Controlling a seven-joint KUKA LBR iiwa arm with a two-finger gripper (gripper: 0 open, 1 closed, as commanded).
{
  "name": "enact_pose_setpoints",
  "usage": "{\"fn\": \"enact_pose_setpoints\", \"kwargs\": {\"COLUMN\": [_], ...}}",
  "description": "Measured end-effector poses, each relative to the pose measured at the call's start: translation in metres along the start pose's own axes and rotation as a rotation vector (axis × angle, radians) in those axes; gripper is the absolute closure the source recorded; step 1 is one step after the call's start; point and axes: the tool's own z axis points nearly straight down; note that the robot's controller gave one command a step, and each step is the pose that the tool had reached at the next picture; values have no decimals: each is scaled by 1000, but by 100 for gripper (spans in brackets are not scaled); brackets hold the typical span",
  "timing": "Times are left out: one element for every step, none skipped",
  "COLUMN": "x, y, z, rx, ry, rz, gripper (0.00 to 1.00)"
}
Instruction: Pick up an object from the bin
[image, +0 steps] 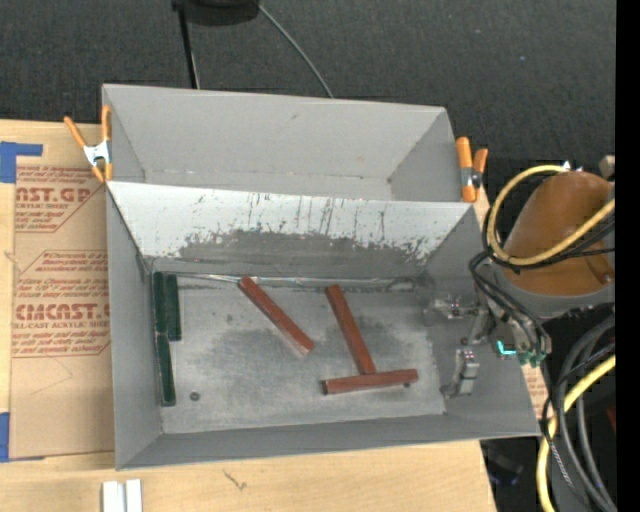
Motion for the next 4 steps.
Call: {"fn": "enact_pose_setpoints", "kwargs": {"x": [-2, -4, -4, -25], "y": [0, 21, 21, 15], "z": [-4, 88, 88, -43], "rx": [1, 2, 2, 2], "ry": [-8, -7, -7, -9], "rz": [-2, -186, -186, -166], "gripper": [0, 100, 100, 100]}}
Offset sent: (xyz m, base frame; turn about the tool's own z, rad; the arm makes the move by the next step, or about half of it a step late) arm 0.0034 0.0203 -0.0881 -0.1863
